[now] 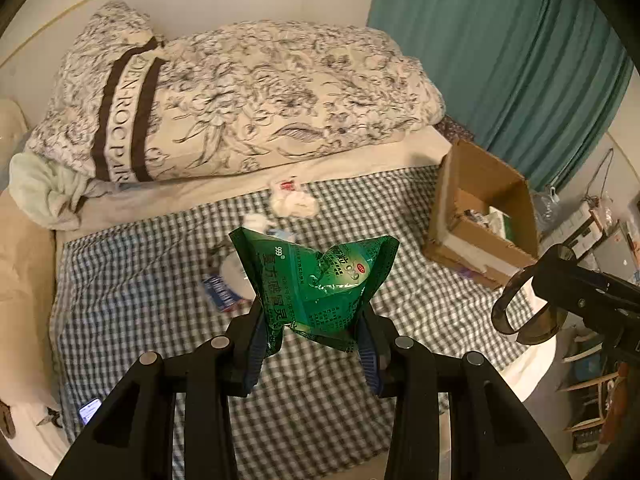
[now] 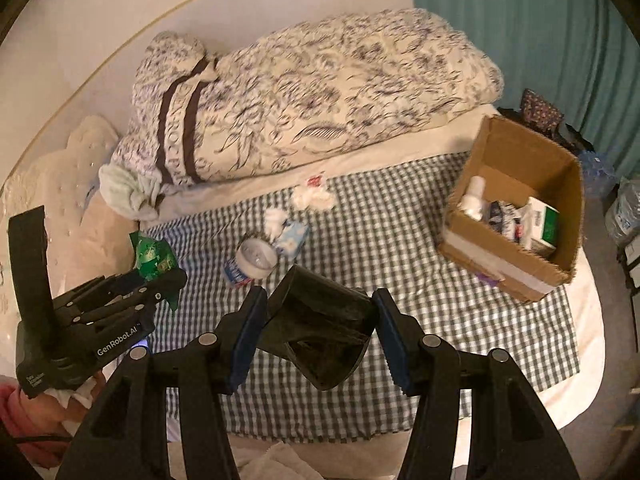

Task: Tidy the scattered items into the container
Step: 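Carry the green bag and black object to the cardboard box with both tools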

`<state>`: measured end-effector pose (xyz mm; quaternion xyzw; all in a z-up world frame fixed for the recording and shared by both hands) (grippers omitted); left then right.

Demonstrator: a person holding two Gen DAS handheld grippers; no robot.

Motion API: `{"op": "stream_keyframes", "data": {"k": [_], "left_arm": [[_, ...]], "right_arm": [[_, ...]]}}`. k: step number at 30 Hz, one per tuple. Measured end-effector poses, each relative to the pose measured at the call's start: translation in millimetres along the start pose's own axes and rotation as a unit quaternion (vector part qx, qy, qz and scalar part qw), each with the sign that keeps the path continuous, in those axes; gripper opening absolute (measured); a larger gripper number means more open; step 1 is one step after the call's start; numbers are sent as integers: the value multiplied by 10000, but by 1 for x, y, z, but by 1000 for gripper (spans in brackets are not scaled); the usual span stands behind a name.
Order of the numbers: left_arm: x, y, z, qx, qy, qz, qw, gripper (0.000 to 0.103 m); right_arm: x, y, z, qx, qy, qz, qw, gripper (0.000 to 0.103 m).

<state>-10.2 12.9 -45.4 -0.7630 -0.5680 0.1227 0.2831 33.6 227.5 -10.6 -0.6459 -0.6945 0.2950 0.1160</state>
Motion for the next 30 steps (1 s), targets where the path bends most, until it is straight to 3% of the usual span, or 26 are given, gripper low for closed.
{"op": "stream_keyframes", "data": {"k": [6, 17, 23, 30], "left_arm": [[49, -17, 20, -96, 106, 126, 9998, 41], [179, -68, 79, -197, 492, 539, 9971, 41], [236, -96, 118, -267, 621, 689, 9953, 41], [277, -114, 164, -497, 662, 999, 9915, 41]], "right_arm": [[54, -12, -8, 17, 100, 219, 9997, 54], [171, -48, -8, 0, 389, 482, 9981, 54], [233, -70, 11, -146, 491, 697, 9962, 54], [279, -86, 41, -369, 546, 838, 9943, 54]]}}
Point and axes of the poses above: each gripper's, at about its wrist camera, not at the fingertips, and z roughly the way its jaws point, x to its right, y to its underside, the point moved 2 cm from there along z, roughly the way its jaws point, and after that the axes turned 2 degrees about x, right-handed, at the moved point
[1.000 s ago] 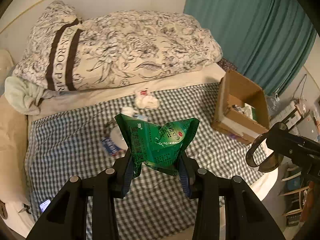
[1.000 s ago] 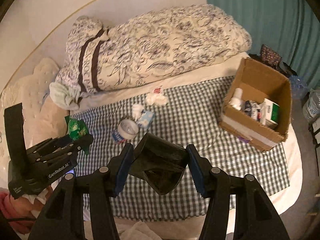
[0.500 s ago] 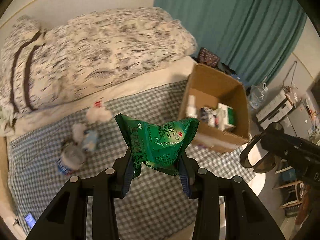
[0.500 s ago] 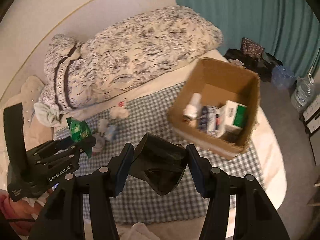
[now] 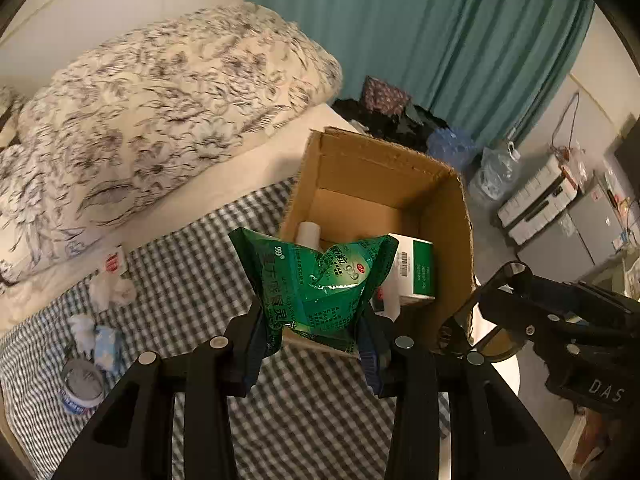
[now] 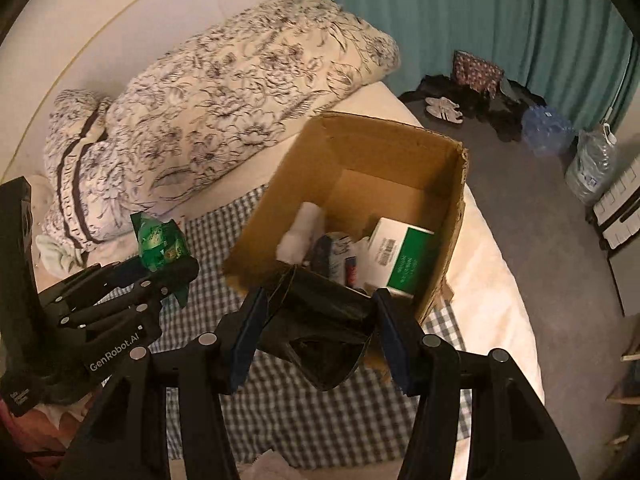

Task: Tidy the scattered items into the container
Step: 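Carry the green bag and black object to the cardboard box with both tools, then open the left tool and right tool to drop bag and black object in box, then withdraw both tools from the cardboard box back toward the tape roll and tissues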

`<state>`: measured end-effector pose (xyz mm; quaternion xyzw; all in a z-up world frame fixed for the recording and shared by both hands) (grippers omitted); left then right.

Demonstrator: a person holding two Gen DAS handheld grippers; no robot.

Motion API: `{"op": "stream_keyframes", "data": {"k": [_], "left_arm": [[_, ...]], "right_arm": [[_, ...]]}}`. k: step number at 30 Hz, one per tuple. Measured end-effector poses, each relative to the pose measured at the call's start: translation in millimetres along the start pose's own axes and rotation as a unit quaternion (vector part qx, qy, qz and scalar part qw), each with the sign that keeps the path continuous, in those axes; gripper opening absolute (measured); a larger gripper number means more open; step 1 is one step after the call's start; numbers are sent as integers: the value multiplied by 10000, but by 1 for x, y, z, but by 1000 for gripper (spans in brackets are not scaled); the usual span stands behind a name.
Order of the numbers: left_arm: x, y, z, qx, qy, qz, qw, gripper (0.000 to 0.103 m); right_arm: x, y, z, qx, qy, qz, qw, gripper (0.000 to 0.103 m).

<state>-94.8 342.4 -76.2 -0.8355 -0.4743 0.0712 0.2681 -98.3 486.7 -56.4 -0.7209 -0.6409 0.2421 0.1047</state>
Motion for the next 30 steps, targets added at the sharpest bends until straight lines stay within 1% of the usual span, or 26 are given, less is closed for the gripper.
{"op": "stream_keyframes", "data": {"k": [6, 9, 10, 11, 12, 13, 14, 15, 18, 21, 23, 26, 30], "left_arm": [[9, -11, 29, -201, 5, 178, 9996, 41], [12, -12, 37, -279, 67, 226, 9993, 45], [12, -13, 39, -306, 83, 242, 9992, 53], [13, -14, 42, -324, 84, 257, 9991, 64], [13, -15, 43, -325, 57, 265, 9991, 70], [12, -16, 44, -316, 3, 270, 9991, 79], [11, -17, 45, -301, -37, 264, 9992, 83], [9, -17, 44, -301, -50, 248, 9992, 83], [2, -19, 44, -356, -99, 179, 9992, 84], [-9, -17, 35, -311, -195, 55, 9993, 84], [-16, -14, 28, -279, -302, -22, 9992, 87], [-29, -7, 14, -208, -427, -163, 9987, 89], [-49, 4, -9, -114, -668, -417, 9968, 92]], "right_arm": [[18, -10, 20, -160, 42, 155, 9997, 54], [25, -15, 28, -211, 66, 229, 9995, 55], [27, -17, 30, -211, 57, 269, 9994, 55], [27, -18, 30, -189, 21, 322, 9993, 55], [28, -20, 30, -143, -33, 387, 9991, 65], [29, -23, 29, -66, -22, 475, 9988, 74], [30, -25, 27, 14, 55, 552, 9985, 91], [31, -27, 25, 95, 116, 600, 9981, 93], [31, -32, 21, 202, 143, 629, 9977, 93], [29, -31, 18, 210, 177, 654, 9975, 93], [26, -29, 16, 220, 169, 662, 9974, 93], [16, -24, 13, 245, 164, 560, 9980, 93], [-4, -20, 4, 350, 17, 387, 9986, 93]]}}
Point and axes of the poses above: each gripper's, at about its wrist camera, not at the fingertips, and z roughly the way its jaws point, x to its right, y to its underside, the point moved 2 cm from there along z, roughly the way its jaws point, and after that the axes turned 2 degrees about x, right-handed, at the moved point
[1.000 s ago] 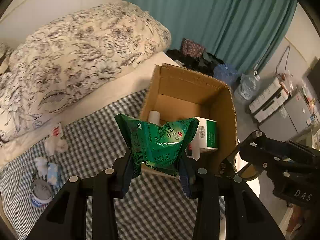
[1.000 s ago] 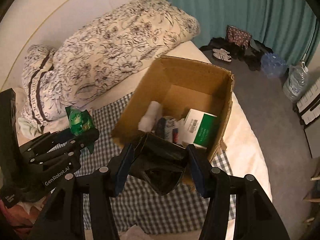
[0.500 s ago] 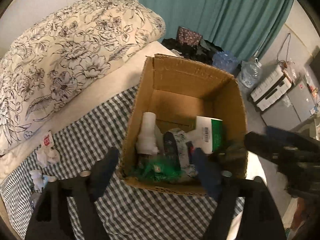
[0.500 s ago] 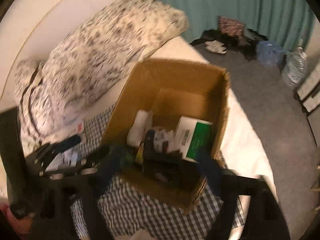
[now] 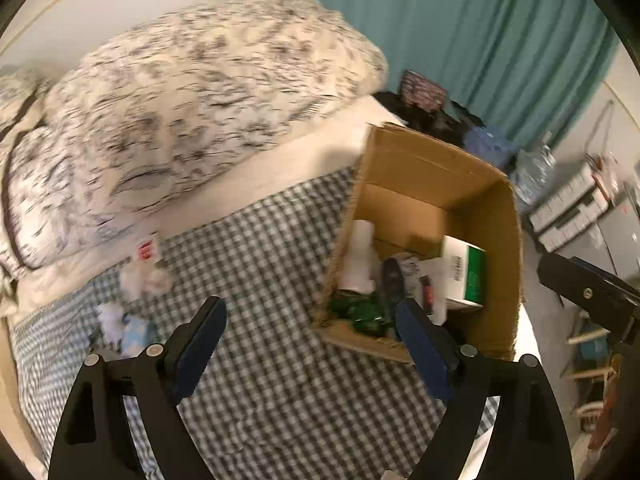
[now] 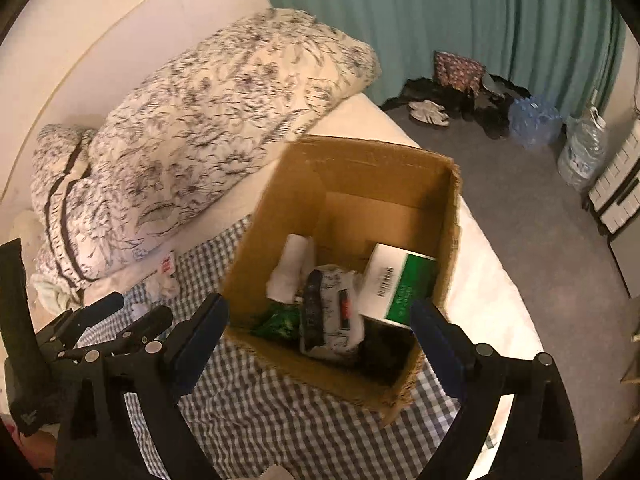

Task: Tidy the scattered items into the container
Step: 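Withdraw both tools from the cardboard box back toward the tape roll and tissues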

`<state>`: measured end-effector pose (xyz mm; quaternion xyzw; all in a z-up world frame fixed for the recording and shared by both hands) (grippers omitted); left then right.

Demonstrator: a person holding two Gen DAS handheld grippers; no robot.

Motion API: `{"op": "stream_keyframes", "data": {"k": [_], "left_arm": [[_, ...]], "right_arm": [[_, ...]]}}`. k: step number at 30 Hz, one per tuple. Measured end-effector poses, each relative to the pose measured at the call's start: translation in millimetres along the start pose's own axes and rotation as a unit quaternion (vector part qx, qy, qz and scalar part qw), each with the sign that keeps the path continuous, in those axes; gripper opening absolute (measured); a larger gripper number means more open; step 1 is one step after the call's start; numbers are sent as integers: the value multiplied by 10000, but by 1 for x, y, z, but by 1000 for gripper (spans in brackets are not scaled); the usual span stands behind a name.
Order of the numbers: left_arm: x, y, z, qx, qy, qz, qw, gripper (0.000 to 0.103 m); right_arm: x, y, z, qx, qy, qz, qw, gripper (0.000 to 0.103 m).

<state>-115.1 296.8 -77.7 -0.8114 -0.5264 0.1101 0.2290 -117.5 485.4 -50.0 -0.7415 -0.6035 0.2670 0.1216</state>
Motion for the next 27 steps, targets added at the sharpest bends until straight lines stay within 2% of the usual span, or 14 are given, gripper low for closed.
{"op": "stream_keyframes", "data": {"k": [6, 8, 10, 12, 13, 15, 17, 21, 27], "left_arm": [[-47, 28, -31, 78, -320, -750, 9966, 92], [-65, 41, -44, 168, -485, -938, 9943, 92], [-83, 52, -62, 373, -724, -1118, 9904, 92], [-104, 64, -85, 725, -901, -1322, 9845, 92], [-115, 71, -95, 879, -972, -1418, 9812, 96], [-140, 86, -109, 1009, -1179, -1605, 9748, 99], [-167, 105, -117, 942, -1346, -1801, 9698, 99], [-217, 145, -119, 640, -1467, -2142, 9636, 99], [-271, 187, -106, 164, -1416, -2104, 9672, 99]], "right_arm": [[-41, 10, -22, 355, -295, -478, 9978, 93], [-56, 13, -34, 596, -348, -648, 9955, 93], [-71, 16, -55, 1056, -403, -785, 9905, 93], [-85, 20, -83, 1750, -463, -911, 9792, 94], [-93, 22, -95, 2106, -486, -983, 9714, 102], [-111, 29, -108, 2491, -439, -1192, 9601, 103], [-128, 32, -102, 2315, -535, -1365, 9617, 103], [-160, 51, -77, 1615, -792, -1288, 9752, 103], [-209, 100, -46, 900, -642, -1285, 9855, 103]]}}
Point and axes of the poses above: each gripper's, at about its wrist camera, not at the fingertips, and z roughly the way its jaws point, x to its right, y to its underside, the point moved 2 cm from there along z, roughly the way its jaws point, and after that the axes turned 2 degrees about x, right-handed, at the moved point
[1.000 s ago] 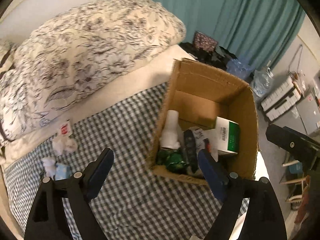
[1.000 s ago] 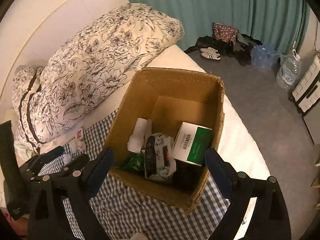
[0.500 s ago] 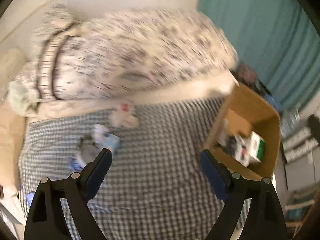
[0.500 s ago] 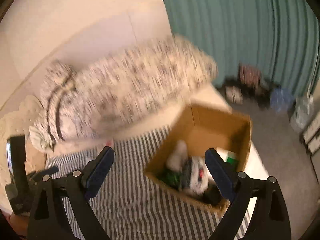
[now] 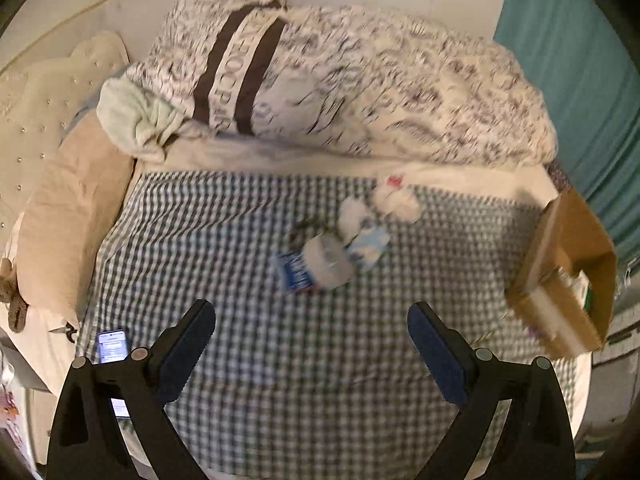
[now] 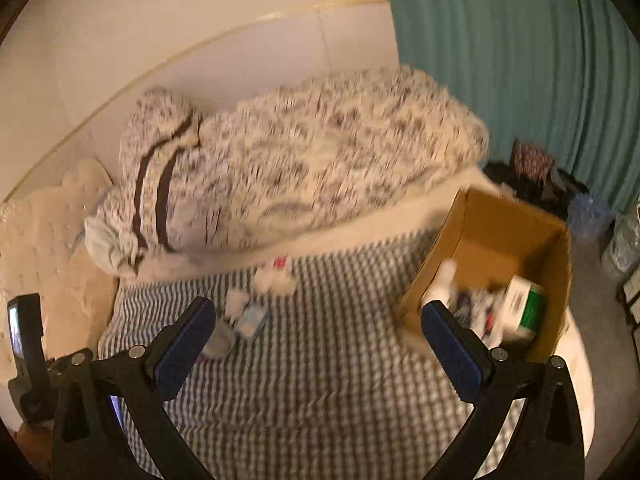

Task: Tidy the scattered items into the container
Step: 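Withdraw both tools from the cardboard box back toward the tape roll and tissues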

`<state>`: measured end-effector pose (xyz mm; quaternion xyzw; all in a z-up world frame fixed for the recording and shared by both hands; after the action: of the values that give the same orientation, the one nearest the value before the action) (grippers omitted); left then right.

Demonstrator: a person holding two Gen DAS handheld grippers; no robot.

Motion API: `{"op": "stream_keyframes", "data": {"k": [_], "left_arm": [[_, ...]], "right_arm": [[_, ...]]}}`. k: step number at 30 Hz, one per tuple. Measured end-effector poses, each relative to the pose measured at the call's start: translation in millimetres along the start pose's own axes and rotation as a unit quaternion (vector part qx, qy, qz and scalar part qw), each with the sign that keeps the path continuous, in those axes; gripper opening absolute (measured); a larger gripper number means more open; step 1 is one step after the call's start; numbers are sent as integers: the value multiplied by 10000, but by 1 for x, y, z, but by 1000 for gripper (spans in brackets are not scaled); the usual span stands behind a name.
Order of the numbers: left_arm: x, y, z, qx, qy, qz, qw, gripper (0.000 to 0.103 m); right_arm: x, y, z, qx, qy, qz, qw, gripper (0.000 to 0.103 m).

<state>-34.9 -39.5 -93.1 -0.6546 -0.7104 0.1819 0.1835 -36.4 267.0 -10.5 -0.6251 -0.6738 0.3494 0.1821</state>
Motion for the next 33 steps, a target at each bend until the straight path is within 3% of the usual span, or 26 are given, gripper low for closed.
{"op": "stream_keyframes", "data": {"k": [7, 11, 19, 24, 27, 30, 33], "left_arm": [[-32, 0, 31, -233, 298, 438, 9983, 99], [-35, -1, 52, -385, 470, 387, 9974, 99], [-14, -9, 112, -690, 735, 513, 9936, 99], [11, -15, 154, -663, 1002, 1237, 9850, 99], [25, -19, 174, -581, 1104, 1922, 9734, 99], [39, -19, 192, -518, 1027, 2775, 9538, 99], [53, -11, 204, -423, 881, 3743, 9222, 99]], "right_arm": [[-56, 38, 15, -339, 152, -52, 9993, 103], [-71, 52, 32, -641, 195, -154, 9976, 103], [-54, 63, 82, -1190, 281, -24, 9925, 103], [-36, 67, 118, -1492, 321, 71, 9883, 103], [-22, 71, 142, -1697, 368, 237, 9845, 103], [-11, 75, 161, -1873, 381, 419, 9807, 103], [-6, 78, 176, -2001, 407, 489, 9777, 103]]}}
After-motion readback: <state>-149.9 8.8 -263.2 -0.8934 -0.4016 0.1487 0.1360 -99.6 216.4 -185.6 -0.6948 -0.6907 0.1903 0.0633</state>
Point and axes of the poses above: each gripper's, at about its wrist camera, not at the fingertips, and z roughly the way its jaws point, x to its right, y to its underside, the point moved 2 cm from there along z, roughly the way its jaws point, and after that the axes turned 2 degrees about x, right-handed, at the moved point
